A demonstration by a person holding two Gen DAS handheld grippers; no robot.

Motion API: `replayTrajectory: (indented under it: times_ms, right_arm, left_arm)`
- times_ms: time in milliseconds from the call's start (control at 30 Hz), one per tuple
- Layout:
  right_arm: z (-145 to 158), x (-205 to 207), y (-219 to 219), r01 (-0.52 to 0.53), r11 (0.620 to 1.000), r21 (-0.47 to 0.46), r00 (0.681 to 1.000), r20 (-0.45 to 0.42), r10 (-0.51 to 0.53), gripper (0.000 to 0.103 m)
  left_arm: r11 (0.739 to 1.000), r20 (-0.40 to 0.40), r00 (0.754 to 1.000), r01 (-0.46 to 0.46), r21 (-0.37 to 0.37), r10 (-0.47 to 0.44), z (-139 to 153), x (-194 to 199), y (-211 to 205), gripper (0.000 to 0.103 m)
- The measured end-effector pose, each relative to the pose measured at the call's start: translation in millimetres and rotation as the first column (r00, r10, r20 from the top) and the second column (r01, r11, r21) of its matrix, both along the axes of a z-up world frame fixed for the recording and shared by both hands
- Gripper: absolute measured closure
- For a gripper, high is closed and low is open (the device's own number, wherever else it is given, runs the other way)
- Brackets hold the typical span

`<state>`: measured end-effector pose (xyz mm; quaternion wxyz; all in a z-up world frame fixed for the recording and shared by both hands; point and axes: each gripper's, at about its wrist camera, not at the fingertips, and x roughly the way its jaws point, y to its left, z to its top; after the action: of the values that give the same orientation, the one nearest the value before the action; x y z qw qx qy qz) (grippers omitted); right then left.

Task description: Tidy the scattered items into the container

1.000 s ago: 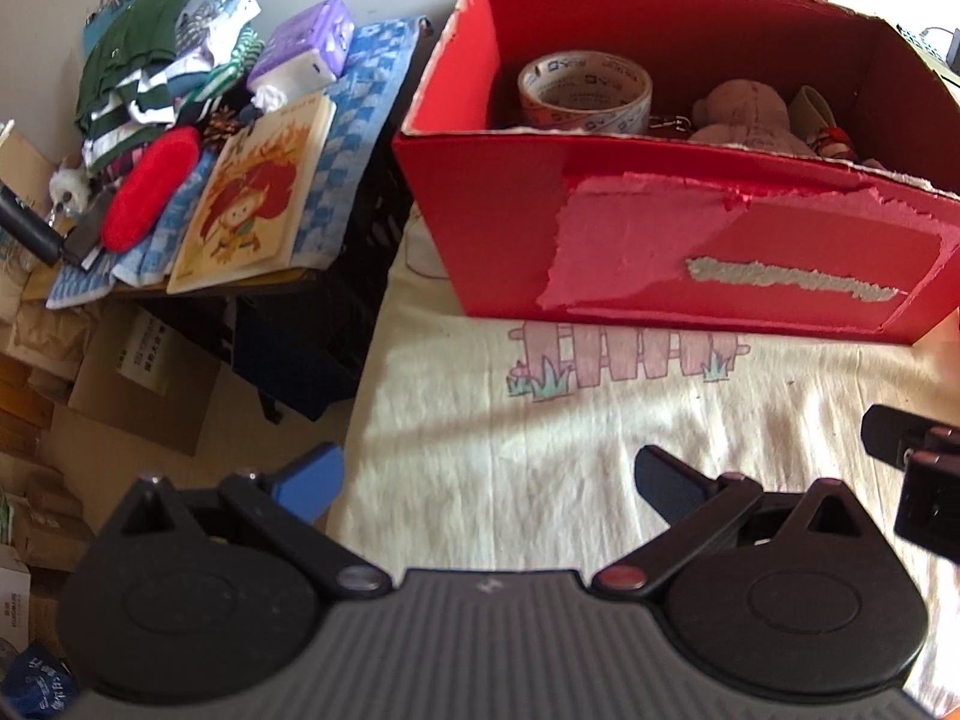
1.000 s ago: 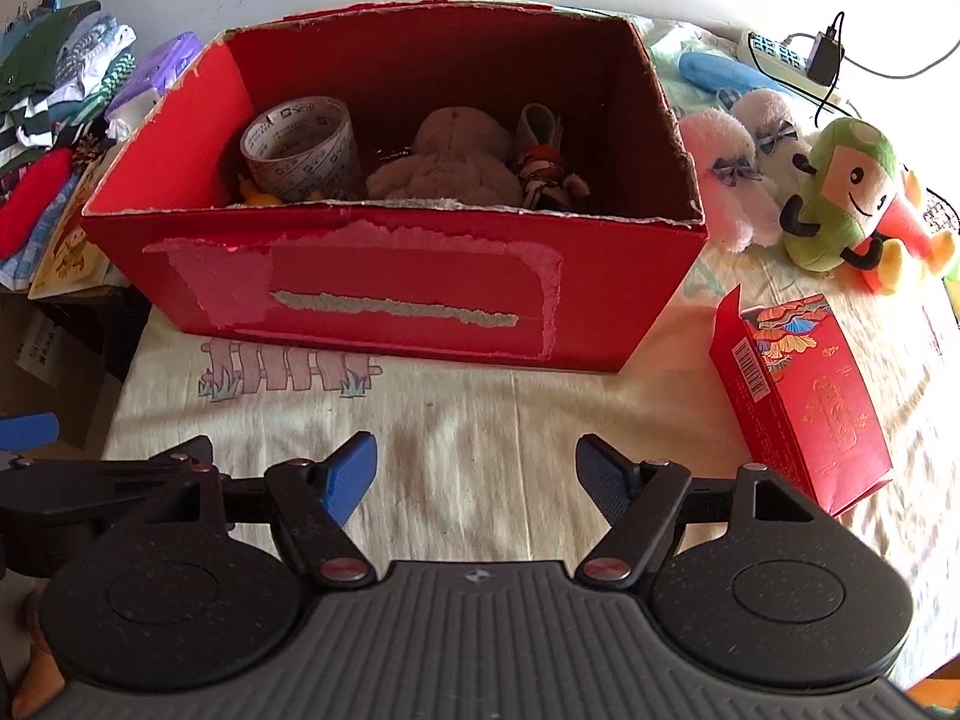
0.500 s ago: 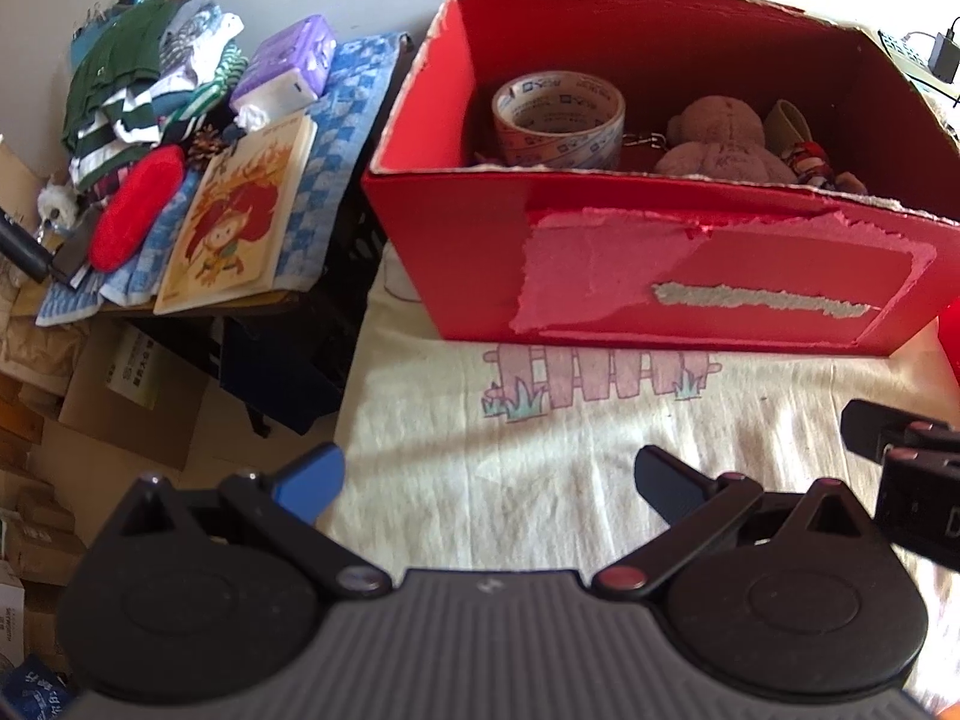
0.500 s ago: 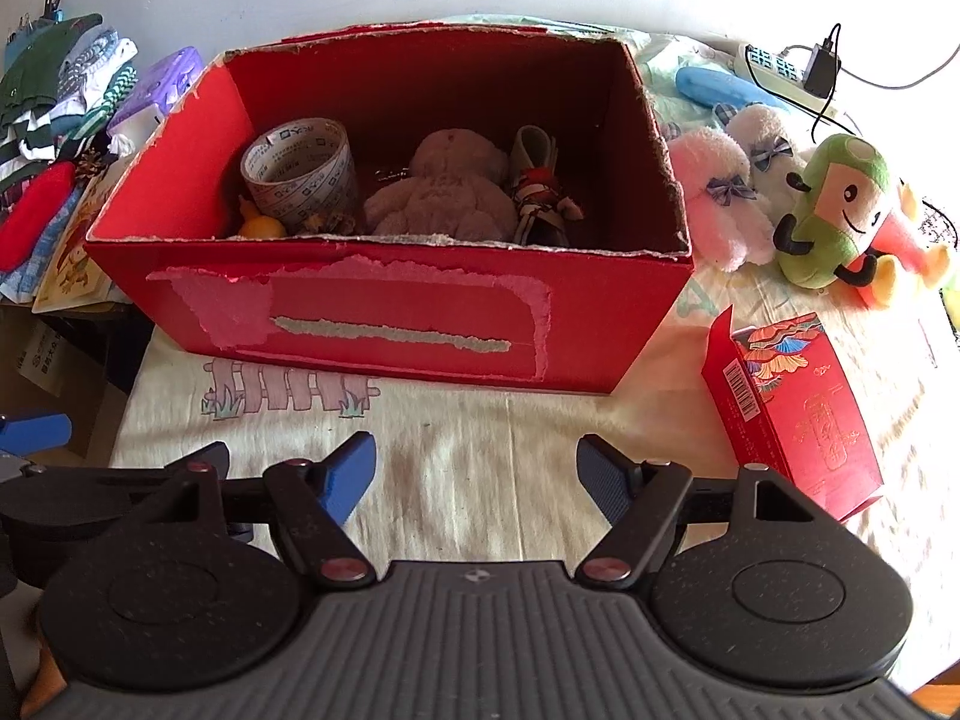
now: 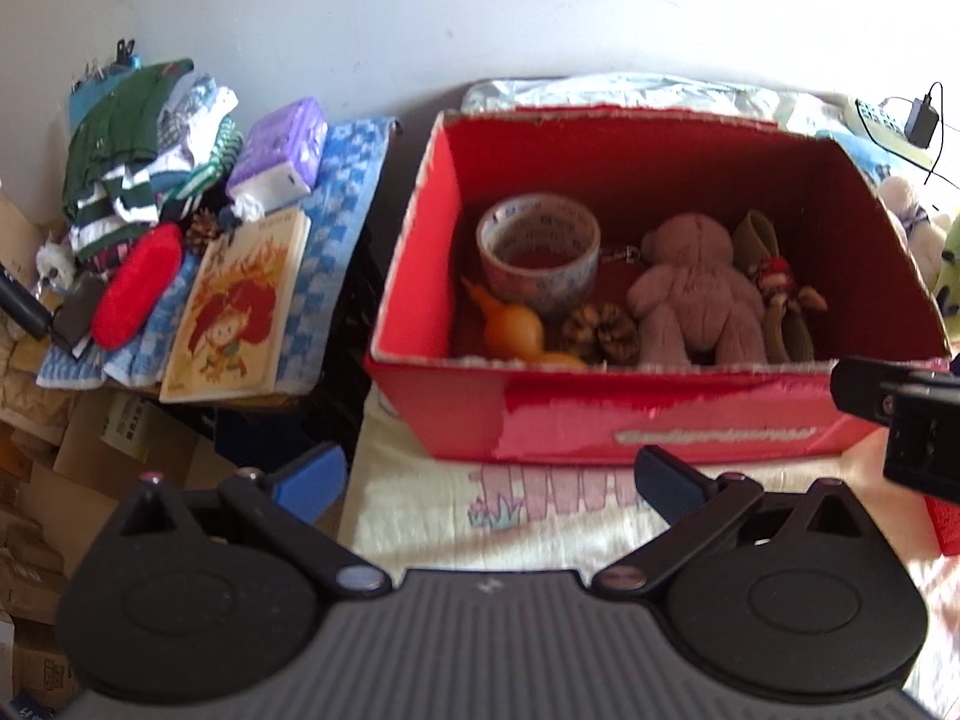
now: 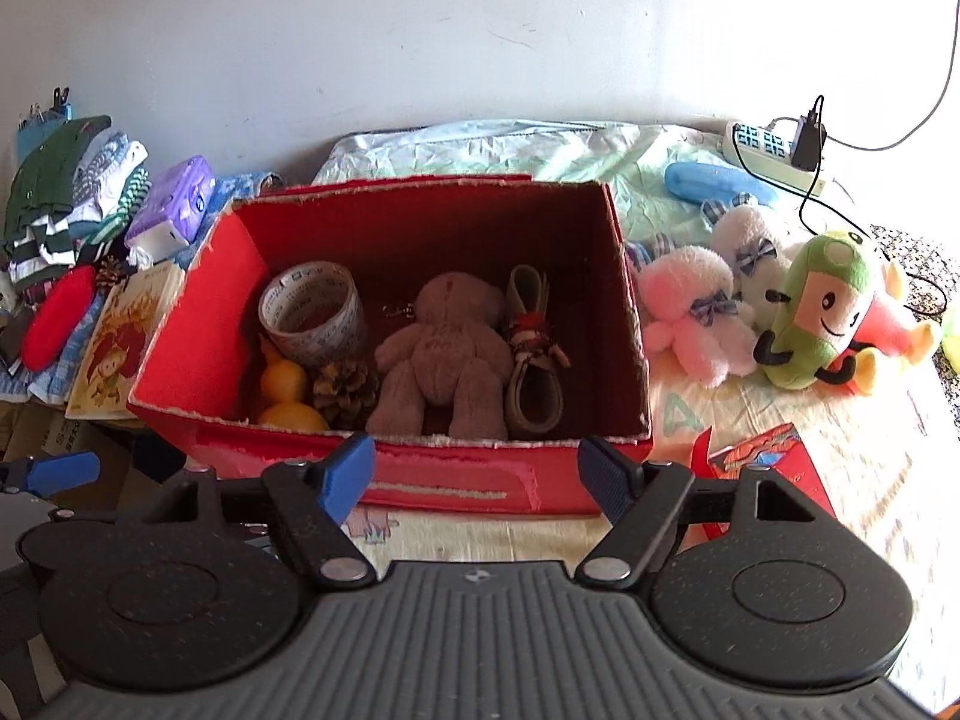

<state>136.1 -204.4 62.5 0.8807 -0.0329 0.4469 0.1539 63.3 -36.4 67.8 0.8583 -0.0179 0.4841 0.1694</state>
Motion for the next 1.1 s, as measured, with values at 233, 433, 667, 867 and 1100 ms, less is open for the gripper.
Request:
replayTrajectory:
  times_ms: [233, 433, 667, 867, 1100]
  right_arm:
    - [5, 24, 6, 0.004, 1.0, -0.013, 1.0, 0.009, -0.004, 0.026]
    - [10, 43, 11, 0.013, 1.0, 0.001, 1.0, 0.013, -0.013, 0.026]
    - [16, 66, 17, 0.037, 0.999, 0.036, 0.999, 0.0, -0.037, 0.025]
    - [3, 74, 25, 0.049, 0.998, 0.026, 0.998, -0.037, -0.048, 0.025]
    - [-14, 83, 22, 0.06, 0.998, 0.012, 0.995, -0.079, -0.059, 0.025]
  left_arm:
    - [1.0, 0.005, 1.0, 0.001, -0.006, -0.001, 9, 17, 7, 0.0]
    - [0.999, 0.048, 0.999, -0.008, 0.033, 0.006, 27, 34, 15, 0.0]
    - [0.996, 0.102, 0.995, -0.028, 0.09, 0.019, 50, 61, 29, 0.0]
    - [0.998, 0.079, 0.996, -0.049, 0.026, 0.047, 41, 71, 33, 0.0]
    - [0.996, 0.03, 0.996, -0.081, -0.043, 0.082, 18, 71, 43, 0.0]
